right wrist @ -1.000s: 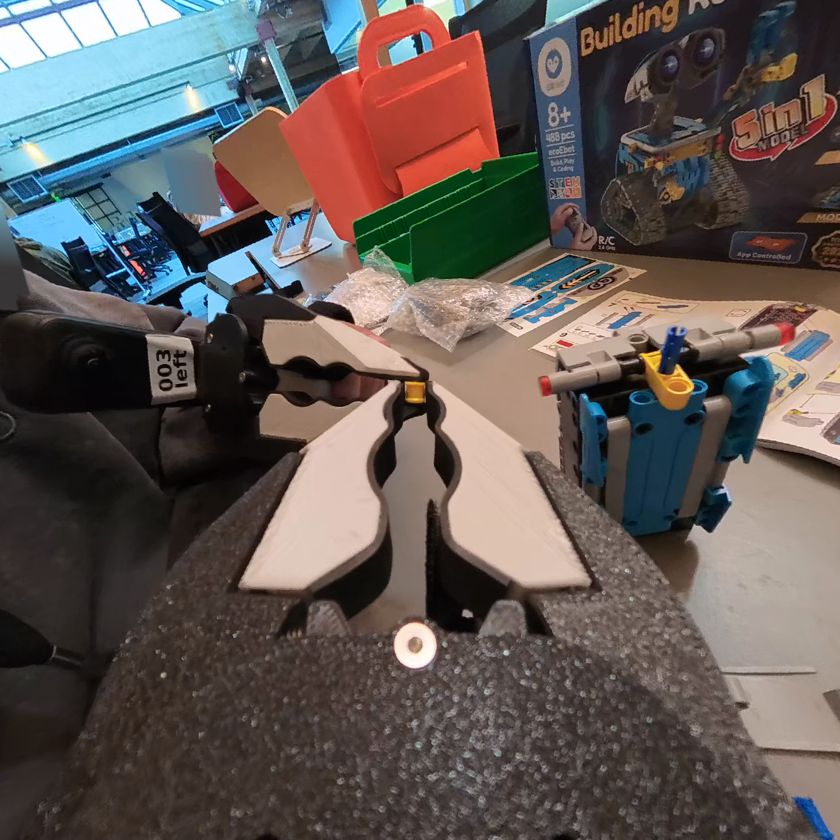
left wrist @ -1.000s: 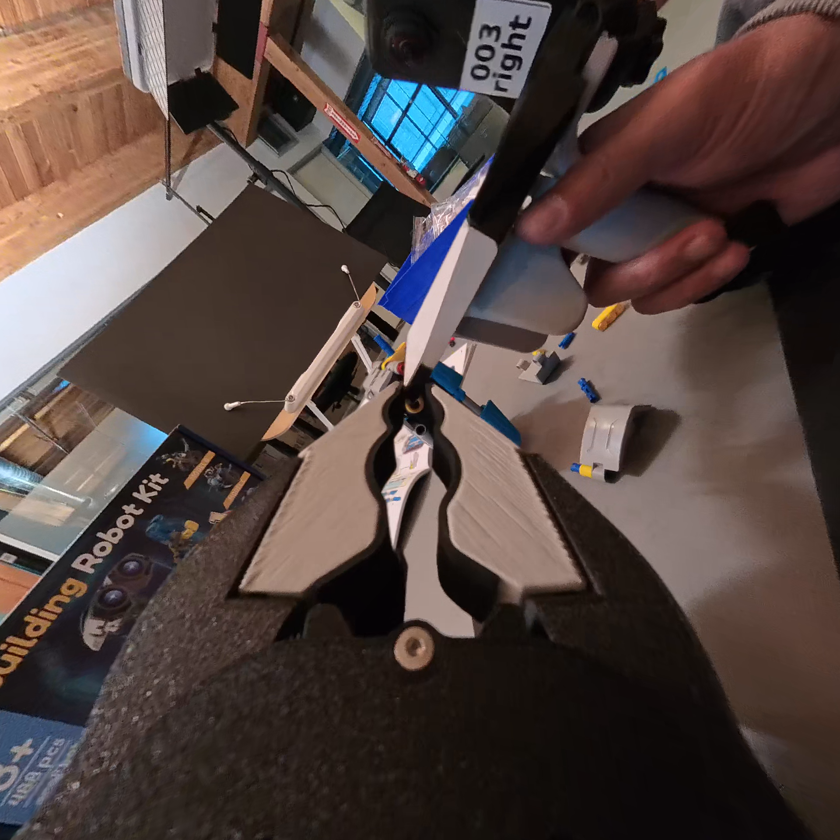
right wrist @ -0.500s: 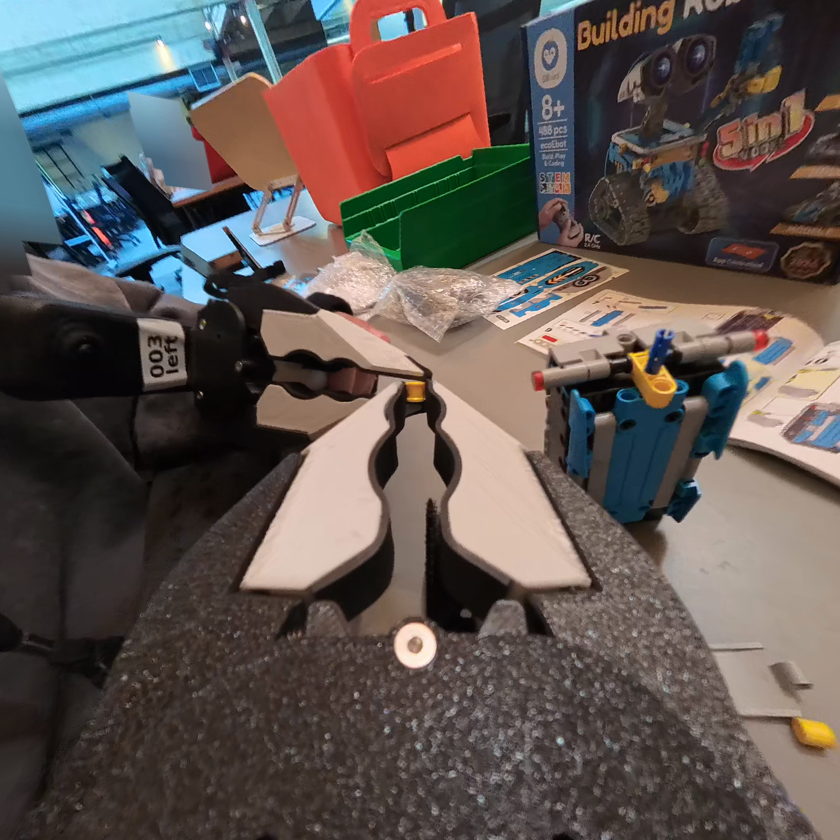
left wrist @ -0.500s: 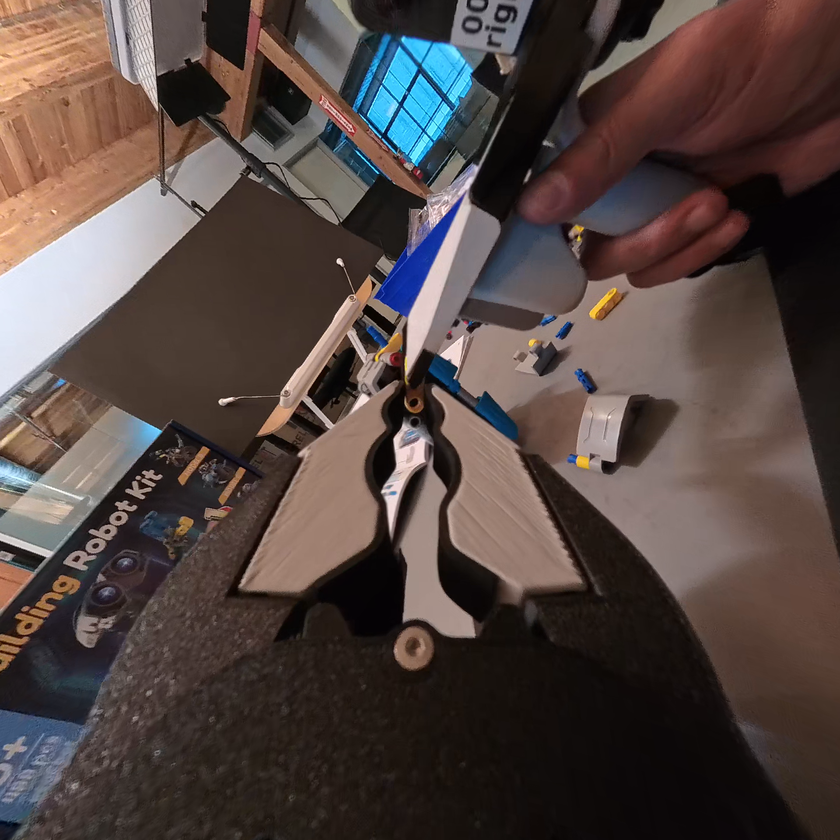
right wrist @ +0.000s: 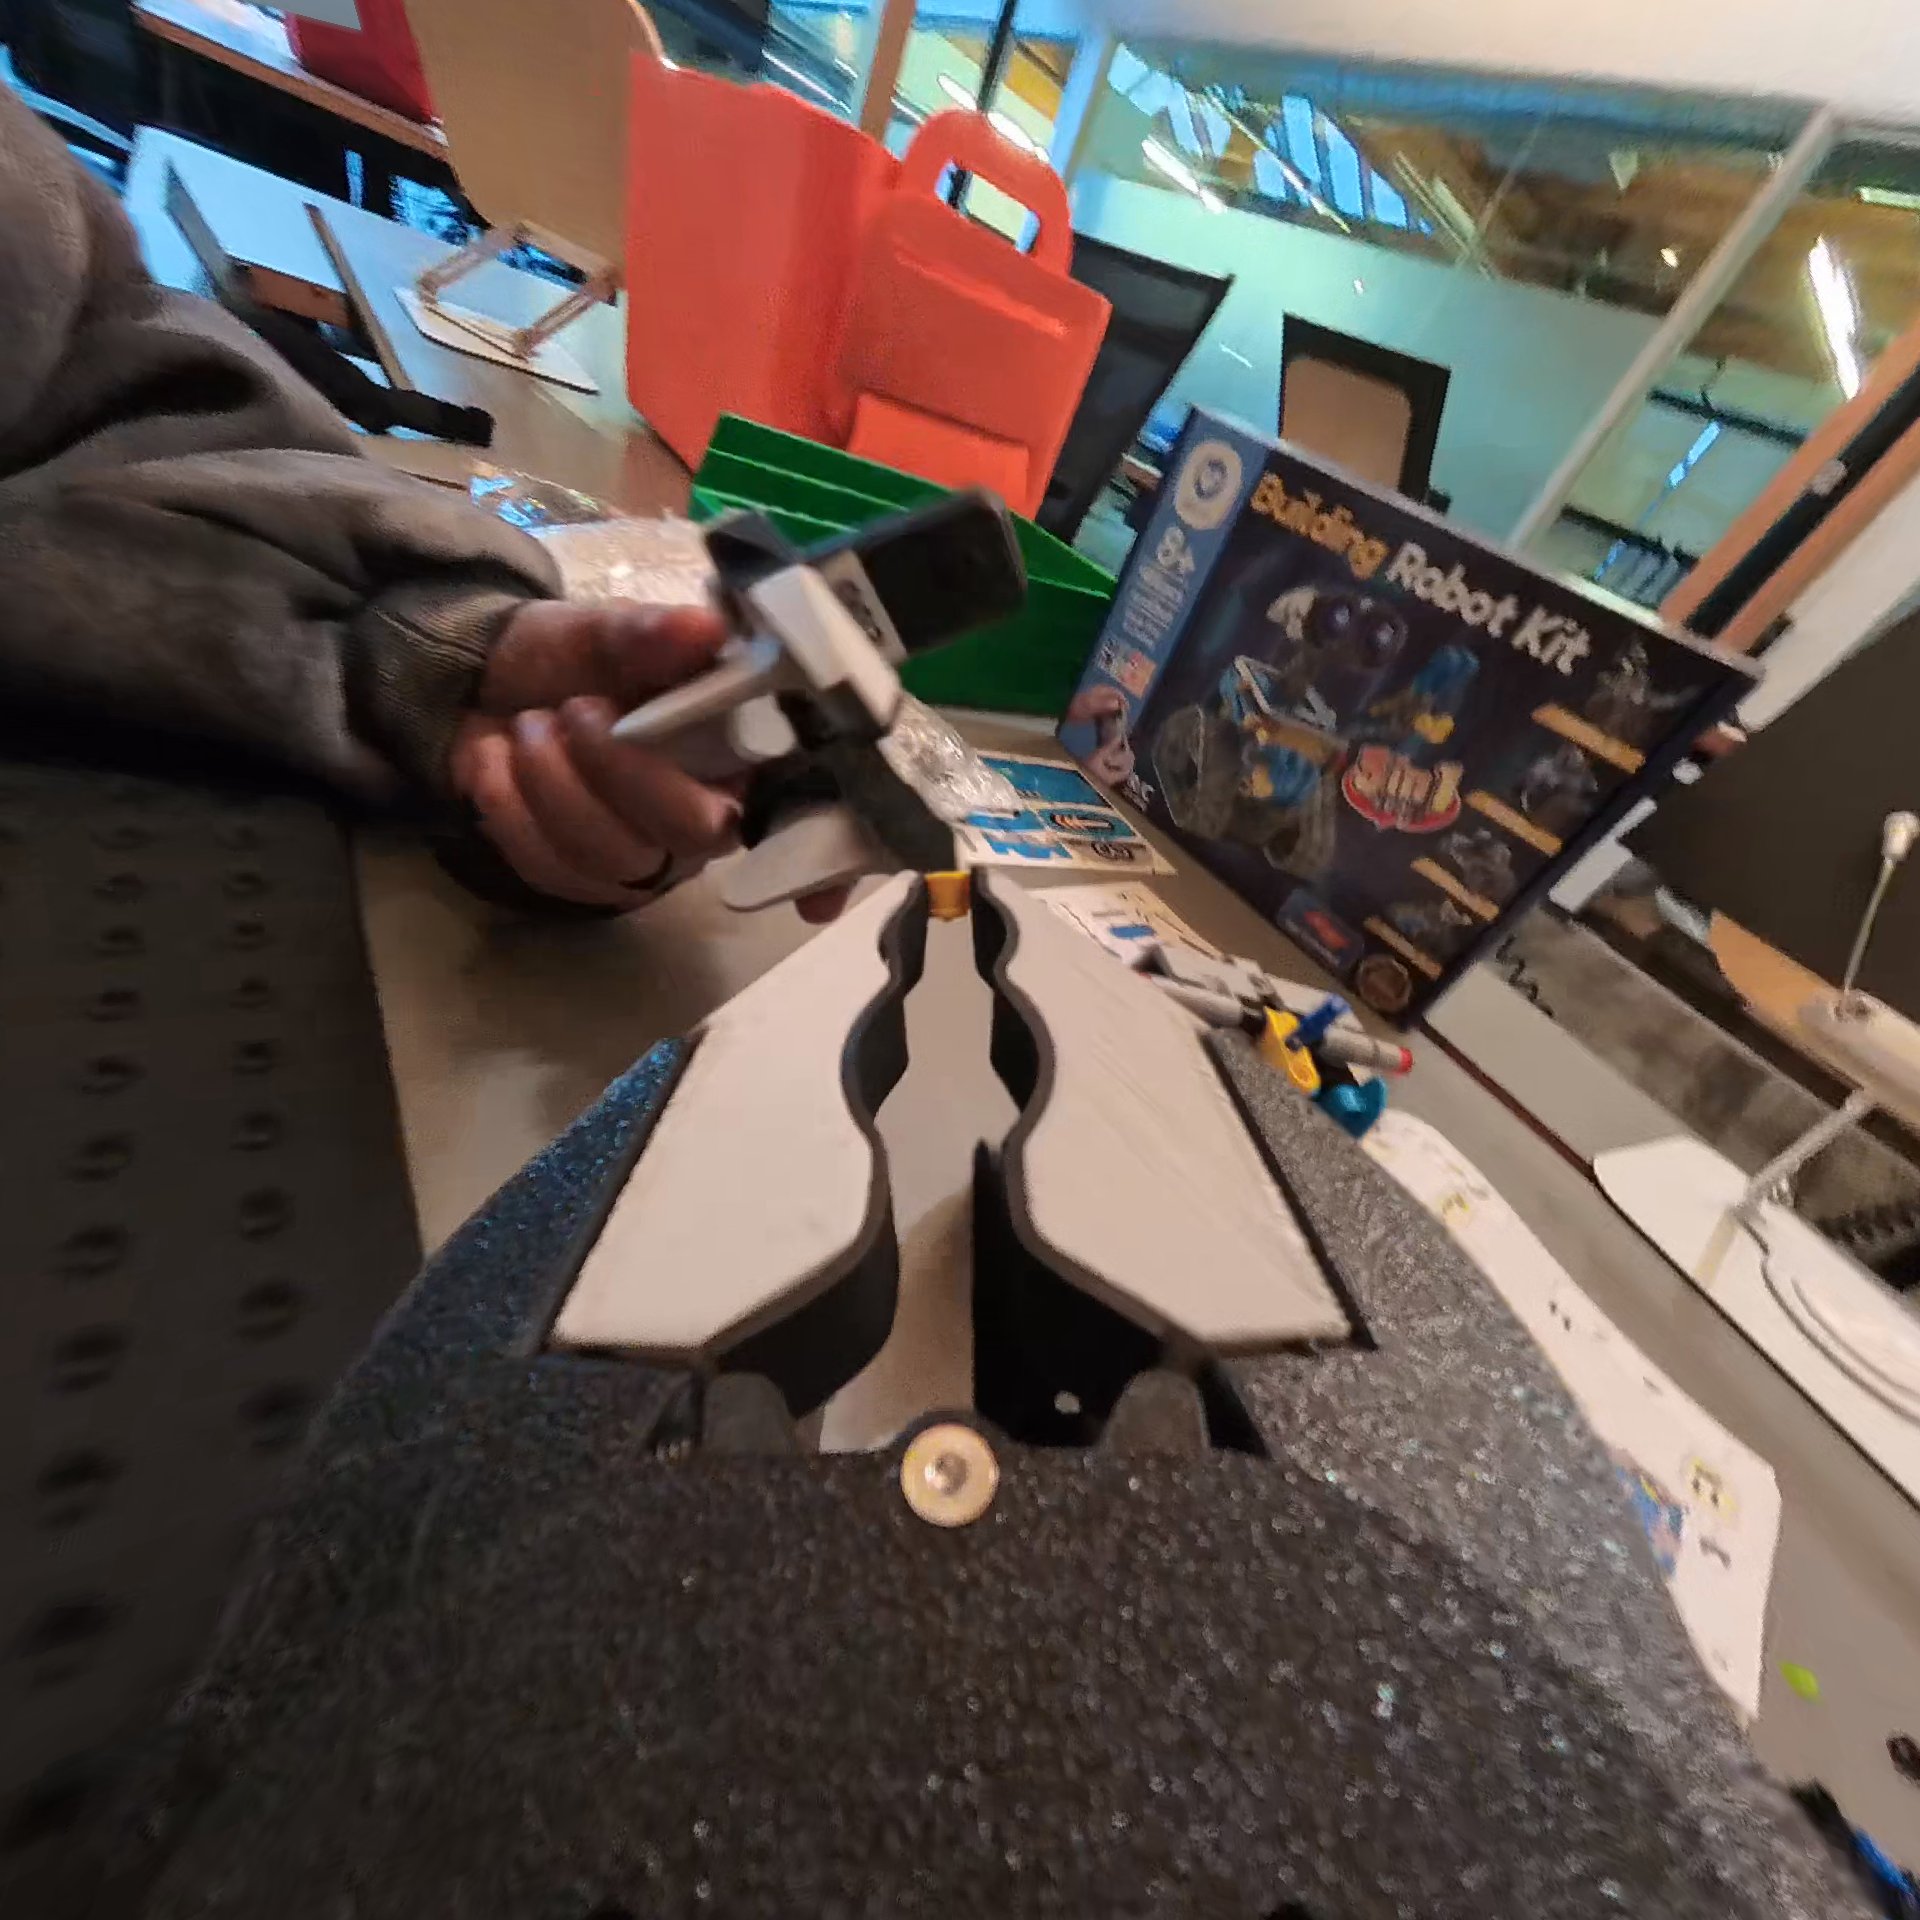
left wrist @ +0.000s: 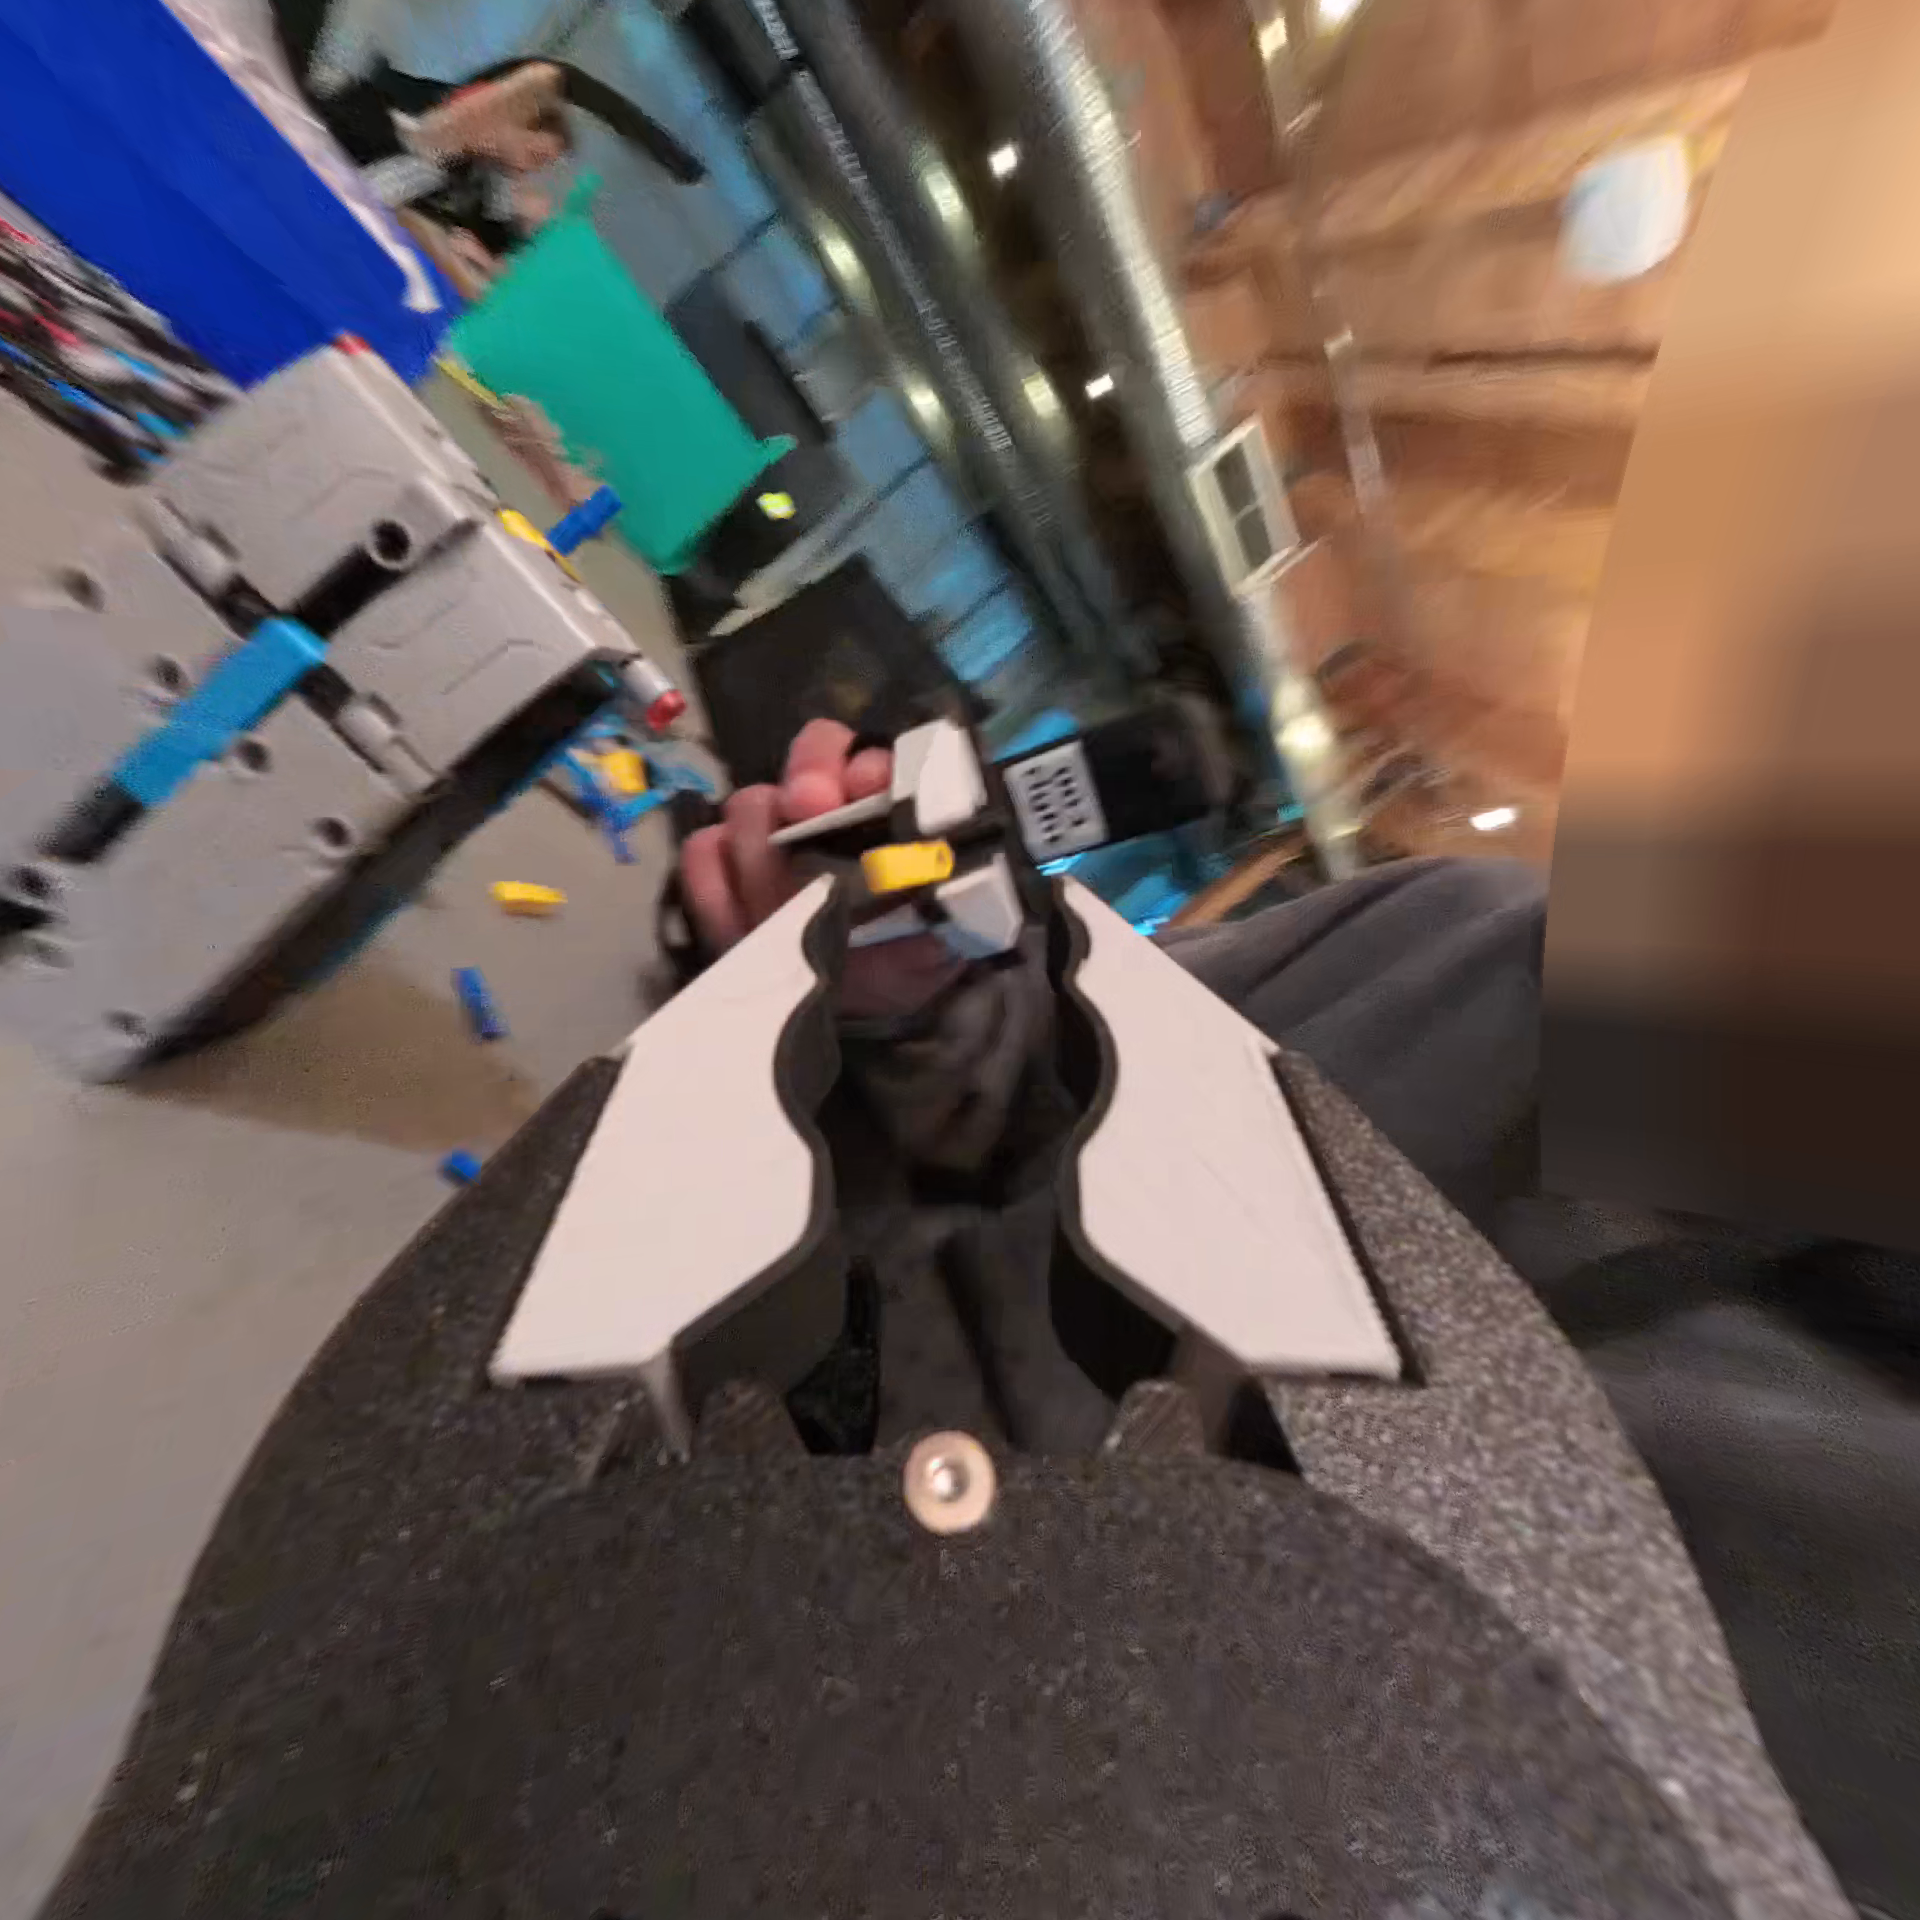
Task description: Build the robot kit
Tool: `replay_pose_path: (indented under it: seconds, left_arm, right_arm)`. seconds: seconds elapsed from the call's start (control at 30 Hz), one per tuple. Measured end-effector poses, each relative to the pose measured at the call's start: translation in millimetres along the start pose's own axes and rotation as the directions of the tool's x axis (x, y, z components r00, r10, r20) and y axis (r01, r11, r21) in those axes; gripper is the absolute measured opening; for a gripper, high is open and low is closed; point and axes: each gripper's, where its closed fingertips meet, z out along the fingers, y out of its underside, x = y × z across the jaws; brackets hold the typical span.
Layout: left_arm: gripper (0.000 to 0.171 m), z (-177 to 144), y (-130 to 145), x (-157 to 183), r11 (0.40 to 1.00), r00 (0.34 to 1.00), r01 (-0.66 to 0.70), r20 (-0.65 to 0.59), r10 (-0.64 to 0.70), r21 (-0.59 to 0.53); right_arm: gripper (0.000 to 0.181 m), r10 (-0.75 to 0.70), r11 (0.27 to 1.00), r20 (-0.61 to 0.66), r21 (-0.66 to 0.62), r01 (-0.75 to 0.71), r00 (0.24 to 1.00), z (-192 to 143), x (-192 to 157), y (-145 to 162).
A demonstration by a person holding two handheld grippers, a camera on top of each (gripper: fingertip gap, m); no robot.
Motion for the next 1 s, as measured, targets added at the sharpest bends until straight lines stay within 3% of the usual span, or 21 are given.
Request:
replay_pose_path:
  seconds: [0.07, 0.23, 0.3, 0.63, 0.77, 0.87, 1.0]
  left_arm:
    - [0.031, 0, 2, 3, 0.998, 0.996, 0.069, -0.054, -0.069, -0.012]
    - [0.020, 6, 20, 7, 0.991, 0.992, 0.081, -0.087, -0.091, -0.104]
    - [0.010, 5, 20, 10, 0.991, 0.989, 0.085, -0.109, -0.097, -0.106]
    - [0.006, 3, 24, 11, 0.988, 0.988, 0.074, -0.126, -0.091, -0.138]
    - [0.006, 1, 25, 16, 0.989, 0.990, 0.011, -0.141, -0.032, -0.146]
    - [0.006, -6, 10, 18, 0.996, 0.990, -0.036, -0.138, 0.025, -0.078]
    - [0.006, -16, 0, -2, 0.969, 0.971, -0.235, 0.028, 0.238, -0.077]
  right_arm:
    - [0.008, -0.056, 0.998, 0.011, 0.006, 0.056, 0.998, 2, -8, -2]
    - [0.008, -0.207, 0.976, 0.000, 0.074, 0.206, 0.978, 2, -19, -12]
    - [0.008, -0.211, 0.974, 0.021, 0.093, 0.208, 0.977, 2, -23, -13]
    - [0.008, -0.196, 0.978, 0.078, 0.094, 0.188, 0.978, 2, -31, -12]
    - [0.008, -0.091, 0.993, 0.107, 0.080, 0.083, 0.990, 1, -33, -11]
    - [0.021, 0.030, 0.998, 0.130, 0.059, -0.038, 0.991, -4, -29, -10]
    - [0.035, 0.137, 0.987, 0.077, -0.097, -0.129, 0.988, -13, 1, 22]
